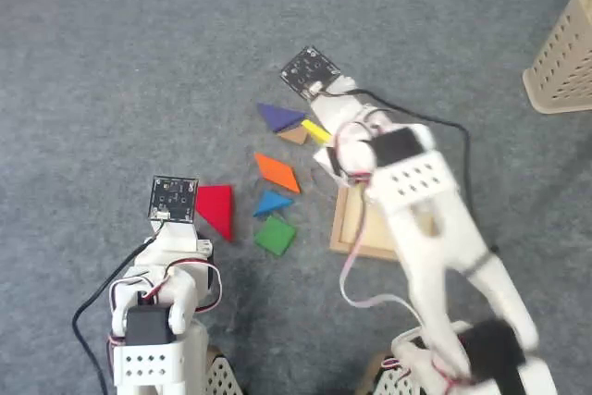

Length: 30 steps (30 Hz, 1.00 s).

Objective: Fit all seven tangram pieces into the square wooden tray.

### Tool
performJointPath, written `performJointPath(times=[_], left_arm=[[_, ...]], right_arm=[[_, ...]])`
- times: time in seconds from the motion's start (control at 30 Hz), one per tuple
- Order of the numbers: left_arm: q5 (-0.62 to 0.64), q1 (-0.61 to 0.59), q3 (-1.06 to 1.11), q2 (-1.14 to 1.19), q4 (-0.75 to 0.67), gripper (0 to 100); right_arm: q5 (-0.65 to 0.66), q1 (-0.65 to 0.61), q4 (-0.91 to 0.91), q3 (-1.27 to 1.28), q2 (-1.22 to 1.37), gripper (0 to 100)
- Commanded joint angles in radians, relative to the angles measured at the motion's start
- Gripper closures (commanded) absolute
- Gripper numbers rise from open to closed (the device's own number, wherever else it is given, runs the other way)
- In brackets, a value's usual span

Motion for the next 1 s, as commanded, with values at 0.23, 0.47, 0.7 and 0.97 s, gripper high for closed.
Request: performJointPath(times=[0.23, 0.47, 0.7, 0.97], left_arm=[[0.006, -0.003, -0.005, -0.006, 0.003, 99], [0.006, -0.003, -0.005, -0.006, 0.003, 99], [0.006, -0.003, -0.005, -0.006, 0.003, 99], [0.006, -0.003, -0.005, -0.006, 0.003, 99]], right_arm=[[0.703, 0.271, 0.259, 0.064, -0.208, 99.3], [0.824, 0.363, -0.025, 0.244, -0.14, 99.3], [0.825, 0.357, -0.234, 0.348, -0.096, 99.3], [0.827, 0.355, -0.308, 0.437, -0.047, 93.4]])
